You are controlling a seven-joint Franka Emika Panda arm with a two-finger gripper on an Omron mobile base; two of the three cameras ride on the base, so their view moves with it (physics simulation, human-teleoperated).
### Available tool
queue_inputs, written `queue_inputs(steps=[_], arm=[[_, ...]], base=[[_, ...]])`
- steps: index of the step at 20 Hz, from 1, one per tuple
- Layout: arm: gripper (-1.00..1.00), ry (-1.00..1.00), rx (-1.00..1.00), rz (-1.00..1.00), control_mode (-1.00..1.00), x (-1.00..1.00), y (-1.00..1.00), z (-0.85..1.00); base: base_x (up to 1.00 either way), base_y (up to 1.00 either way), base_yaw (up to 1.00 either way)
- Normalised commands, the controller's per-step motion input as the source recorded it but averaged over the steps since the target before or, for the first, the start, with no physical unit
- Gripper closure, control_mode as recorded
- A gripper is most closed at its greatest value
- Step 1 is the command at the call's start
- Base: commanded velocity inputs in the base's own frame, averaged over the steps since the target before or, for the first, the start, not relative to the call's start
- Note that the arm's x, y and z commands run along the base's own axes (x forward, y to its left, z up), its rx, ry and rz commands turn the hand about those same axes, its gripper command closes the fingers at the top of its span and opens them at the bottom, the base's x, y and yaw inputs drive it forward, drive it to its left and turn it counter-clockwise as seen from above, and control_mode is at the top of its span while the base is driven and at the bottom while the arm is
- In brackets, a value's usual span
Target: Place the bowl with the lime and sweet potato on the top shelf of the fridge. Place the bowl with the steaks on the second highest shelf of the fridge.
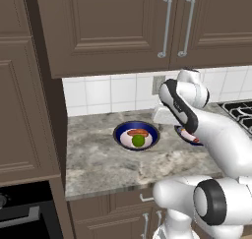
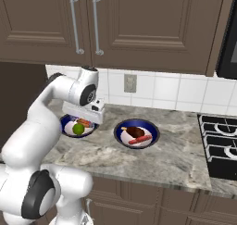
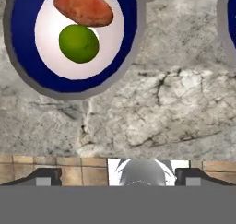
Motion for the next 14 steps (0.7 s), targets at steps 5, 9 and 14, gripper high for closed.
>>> queue_inputs(steps=[5, 9, 14], arm=[[-1.0, 0.16, 0.08, -0.06, -1.0, 0.01, 0.01, -0.81], [-1.0, 0.14, 0.02, -0.08, -1.0, 0.24, 0.03, -0.61], [-1.0, 0.02, 0.01, -0.1, -1.0, 0.29, 0.03, -0.15]], base=[[0.0, 0.0, 0.0], [0.0, 0.0, 0.0], [0.0, 0.0, 0.0]])
